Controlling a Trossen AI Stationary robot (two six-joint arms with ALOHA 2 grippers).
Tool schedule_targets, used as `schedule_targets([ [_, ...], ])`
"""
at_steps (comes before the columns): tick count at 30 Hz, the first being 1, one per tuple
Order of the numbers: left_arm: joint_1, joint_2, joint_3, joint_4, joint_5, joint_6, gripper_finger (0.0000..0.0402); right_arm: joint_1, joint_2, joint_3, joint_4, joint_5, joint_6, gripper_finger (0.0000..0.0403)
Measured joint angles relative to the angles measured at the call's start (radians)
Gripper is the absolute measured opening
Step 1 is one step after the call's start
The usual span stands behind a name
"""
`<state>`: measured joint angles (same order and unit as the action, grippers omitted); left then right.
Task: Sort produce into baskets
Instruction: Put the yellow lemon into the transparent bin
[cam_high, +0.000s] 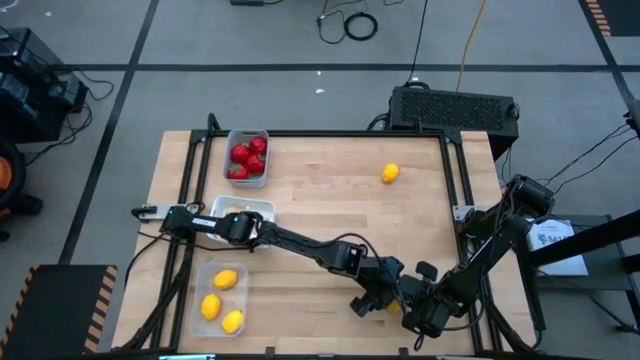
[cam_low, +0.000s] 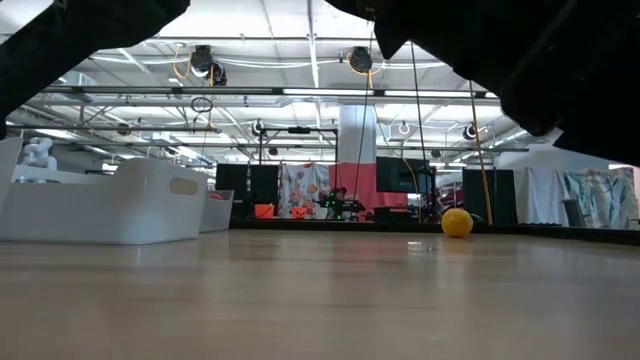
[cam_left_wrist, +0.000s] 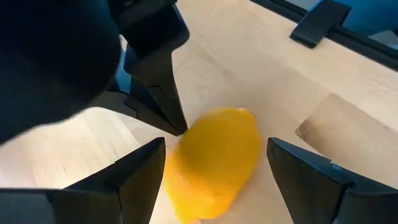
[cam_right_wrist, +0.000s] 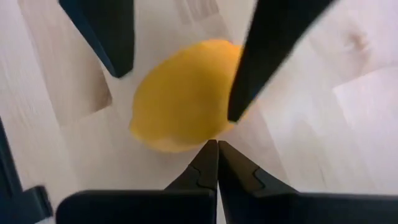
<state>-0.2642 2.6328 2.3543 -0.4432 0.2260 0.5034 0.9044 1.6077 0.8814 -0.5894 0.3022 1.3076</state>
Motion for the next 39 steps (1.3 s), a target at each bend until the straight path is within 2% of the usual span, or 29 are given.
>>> schedule_targets([
  [5,0.000,0.000,0.000,-0.029,-0.001,0.037,0.0286,-0.002,0.000,0.000,0.006,0.098,-0.019,0.0000],
  [8,0.000,0.000,0.002,-0.036,-0.002,0.036,0.0286,-0.004,0.000,0.000,0.015,0.116,-0.042,0.0000],
  [13,0.001,0.000,0.002,-0.070,-0.002,0.034,0.0286,-0.009,-0.001,0.000,-0.011,0.116,-0.040,0.0000],
  [19,-0.002,0.000,-0.001,-0.101,-0.011,0.020,0.0286,-0.003,-0.034,0.000,-0.123,0.085,0.045,0.0000],
  [24,-0.003,0.000,-0.001,-0.101,-0.027,-0.057,0.0286,0.019,-0.083,0.000,-0.197,0.057,0.111,0.0000],
  [39,-0.006,0.020,-0.002,-0.100,-0.048,-0.128,0.0286,0.060,-0.142,0.000,-0.194,0.044,0.174,0.0000],
])
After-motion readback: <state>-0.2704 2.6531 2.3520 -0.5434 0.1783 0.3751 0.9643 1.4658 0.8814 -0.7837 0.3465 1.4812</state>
